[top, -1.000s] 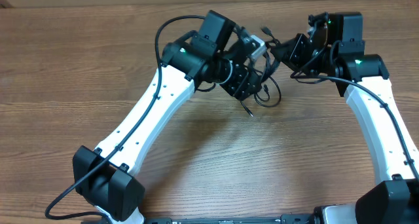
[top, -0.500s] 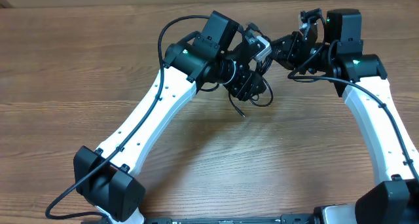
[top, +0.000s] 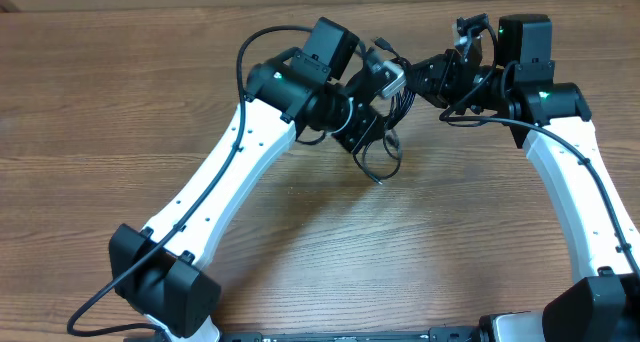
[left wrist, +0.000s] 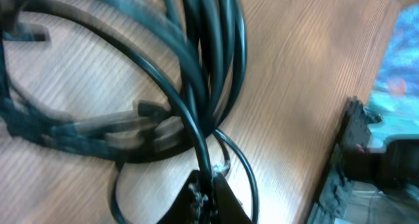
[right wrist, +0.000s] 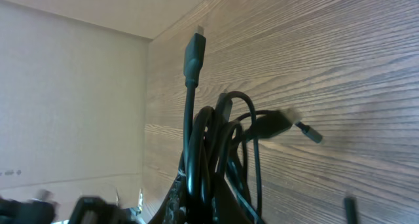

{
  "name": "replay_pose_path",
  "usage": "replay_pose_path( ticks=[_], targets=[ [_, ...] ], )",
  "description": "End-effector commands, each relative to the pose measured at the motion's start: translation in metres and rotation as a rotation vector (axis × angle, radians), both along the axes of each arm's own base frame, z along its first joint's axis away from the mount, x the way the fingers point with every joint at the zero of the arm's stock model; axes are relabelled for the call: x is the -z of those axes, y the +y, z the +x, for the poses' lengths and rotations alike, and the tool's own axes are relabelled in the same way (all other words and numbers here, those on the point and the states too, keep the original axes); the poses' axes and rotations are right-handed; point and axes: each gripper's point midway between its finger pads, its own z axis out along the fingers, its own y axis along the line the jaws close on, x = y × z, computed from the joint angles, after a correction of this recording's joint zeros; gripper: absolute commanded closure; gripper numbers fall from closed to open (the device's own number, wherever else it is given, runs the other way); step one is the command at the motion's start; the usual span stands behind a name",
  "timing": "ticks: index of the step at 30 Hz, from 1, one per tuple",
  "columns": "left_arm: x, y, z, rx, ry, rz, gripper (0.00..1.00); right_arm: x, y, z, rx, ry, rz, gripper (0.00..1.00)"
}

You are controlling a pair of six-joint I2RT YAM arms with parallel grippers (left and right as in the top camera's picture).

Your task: Untangle cables

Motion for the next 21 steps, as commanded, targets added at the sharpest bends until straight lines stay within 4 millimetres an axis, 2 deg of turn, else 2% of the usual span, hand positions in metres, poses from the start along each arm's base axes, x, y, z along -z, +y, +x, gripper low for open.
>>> replay_pose_path(
  ticks=[1, 4, 7, 12, 18, 21],
  targets=[
    [-0.078, 0.02, -0.007, -0.054, -0.112, -0.088, 0.96, -0.016, -0.002, 0.001, 0.014, -0.058, -0.02, 0.96],
    [-0.118, 0.041, -0.019, -0.093, -0.167, -0.119, 0.96, -0.012, -0.006, 0.003, 0.035, -0.05, -0.043, 0.96],
    [-0.139, 0.06, -0.029, -0.147, -0.215, -0.106, 0.96, -0.011, -0.007, 0.003, 0.029, -0.06, -0.057, 0.96],
    [-0.144, 0.087, -0.05, -0.235, -0.212, -0.037, 0.96, -0.006, -0.013, 0.007, 0.065, -0.059, -0.094, 0.96],
    [-0.159, 0.108, -0.088, -0.258, -0.199, -0.039, 0.96, 0.015, -0.042, 0.014, 0.205, -0.015, -0.242, 0.96],
    [-0.168, 0.118, -0.098, -0.294, -0.222, -0.05, 0.96, 0.019, -0.046, 0.013, 0.209, -0.013, -0.272, 0.96]
  ],
)
